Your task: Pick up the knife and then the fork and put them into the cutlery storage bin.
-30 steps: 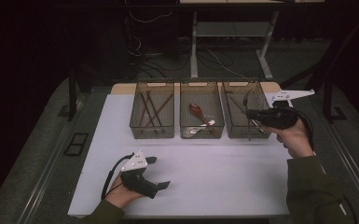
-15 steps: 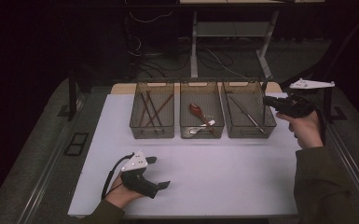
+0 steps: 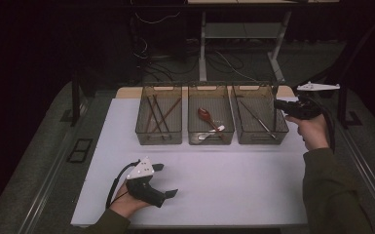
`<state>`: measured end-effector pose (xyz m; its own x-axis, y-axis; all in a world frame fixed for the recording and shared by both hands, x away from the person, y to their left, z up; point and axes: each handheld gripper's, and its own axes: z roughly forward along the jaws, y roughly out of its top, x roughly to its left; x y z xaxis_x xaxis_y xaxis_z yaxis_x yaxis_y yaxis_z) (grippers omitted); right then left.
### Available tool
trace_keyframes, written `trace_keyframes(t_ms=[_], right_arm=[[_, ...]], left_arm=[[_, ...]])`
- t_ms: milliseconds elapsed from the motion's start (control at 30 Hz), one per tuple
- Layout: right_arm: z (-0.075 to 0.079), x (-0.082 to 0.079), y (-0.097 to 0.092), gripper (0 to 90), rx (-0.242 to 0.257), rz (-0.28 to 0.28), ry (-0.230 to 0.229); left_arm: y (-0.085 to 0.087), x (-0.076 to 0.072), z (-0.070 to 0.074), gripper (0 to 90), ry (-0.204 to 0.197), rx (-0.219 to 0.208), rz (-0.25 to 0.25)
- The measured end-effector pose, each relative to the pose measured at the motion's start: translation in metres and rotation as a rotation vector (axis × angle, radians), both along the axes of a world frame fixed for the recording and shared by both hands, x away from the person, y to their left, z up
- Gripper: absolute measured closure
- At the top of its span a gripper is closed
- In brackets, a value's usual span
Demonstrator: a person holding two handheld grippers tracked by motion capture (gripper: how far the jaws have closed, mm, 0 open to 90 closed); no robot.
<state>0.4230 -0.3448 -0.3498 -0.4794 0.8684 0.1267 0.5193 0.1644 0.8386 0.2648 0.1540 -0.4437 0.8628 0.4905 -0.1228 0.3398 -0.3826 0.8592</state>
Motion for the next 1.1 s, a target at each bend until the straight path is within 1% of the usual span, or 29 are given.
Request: trace_keyframes(t_ms=[33,167,200,300,433,533,567,700,867,933,1033,1100], right_arm=[[-0.002,0.001,0.000,84.4,-0.009,0.000,0.003],[-0.012,0.005,0.001,84.4,-0.039,-0.002,0.044],[-0.013,0.005,0.001,84.4,-0.039,-0.002,0.060],[-0.020,0.007,0.001,84.4,-0.065,0.007,0.093],[-0.026,0.009,0.003,84.4,-0.089,0.016,0.139],[-0.030,0.012,0.004,84.3,-0.111,0.023,0.165],[-0.030,0.012,0.005,84.3,-0.106,0.025,0.169],[-0.031,0.016,0.008,84.1,-0.122,0.027,0.180],[-0.032,0.022,0.017,83.4,-0.169,0.042,0.193],[-0.033,0.024,0.020,83.0,-0.179,0.046,0.202],[-0.036,0.027,0.025,80.0,-0.212,0.053,0.224],[-0.038,0.028,0.026,76.6,-0.212,0.058,0.230]], left_arm=[[0.000,0.000,0.000,0.0,0.000,0.001,-0.001],[0.000,0.000,0.000,0.0,-0.001,-0.001,-0.002],[0.000,0.000,0.000,0.0,0.000,-0.001,-0.002],[-0.001,0.000,-0.001,0.0,0.001,0.001,-0.003],[-0.001,0.000,-0.001,0.0,0.004,0.000,-0.003],[-0.001,0.000,-0.001,0.0,0.006,0.001,-0.005],[-0.001,0.000,-0.001,0.0,0.006,0.001,-0.006],[-0.001,0.000,-0.001,0.0,0.008,0.006,-0.007],[-0.001,0.000,-0.001,0.0,0.007,0.004,-0.008],[-0.001,0.000,-0.001,0.0,0.009,0.005,-0.008],[-0.001,0.000,-0.001,0.0,0.010,0.009,-0.011],[-0.001,0.000,-0.001,0.0,0.009,0.010,-0.011]])
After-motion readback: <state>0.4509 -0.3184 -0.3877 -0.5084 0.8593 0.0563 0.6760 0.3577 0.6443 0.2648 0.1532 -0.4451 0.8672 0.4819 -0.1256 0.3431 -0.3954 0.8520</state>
